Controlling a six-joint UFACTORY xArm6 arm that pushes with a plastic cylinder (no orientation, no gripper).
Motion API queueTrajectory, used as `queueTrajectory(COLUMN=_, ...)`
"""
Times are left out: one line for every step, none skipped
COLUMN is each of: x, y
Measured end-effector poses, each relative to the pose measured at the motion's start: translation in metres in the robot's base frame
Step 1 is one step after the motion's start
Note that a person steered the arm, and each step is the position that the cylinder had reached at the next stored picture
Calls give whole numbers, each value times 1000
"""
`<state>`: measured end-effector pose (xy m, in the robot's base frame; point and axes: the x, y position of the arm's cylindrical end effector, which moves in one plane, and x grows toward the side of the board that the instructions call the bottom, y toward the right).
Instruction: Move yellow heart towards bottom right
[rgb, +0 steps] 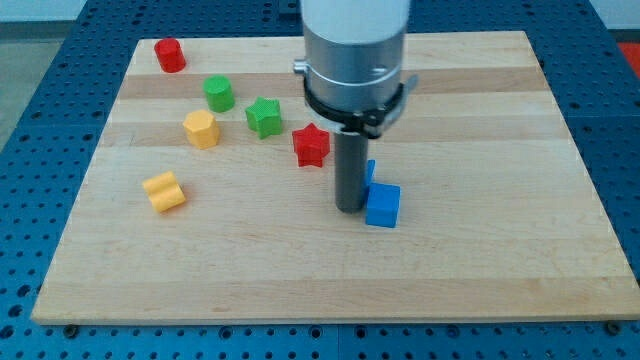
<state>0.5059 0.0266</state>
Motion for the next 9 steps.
queueTrajectory(x=18, y=25)
queueTrajectory(x=22, y=48)
queueTrajectory(x=39, y=35)
queueTrajectory(x=91, y=-118)
queueTrajectory(x=73, y=-274)
queueTrajectory(x=5, y=-331)
queueTrajectory(x=-14, y=-282)
queueTrajectory(x=-21, y=-218)
queueTrajectory(x=7, y=-164)
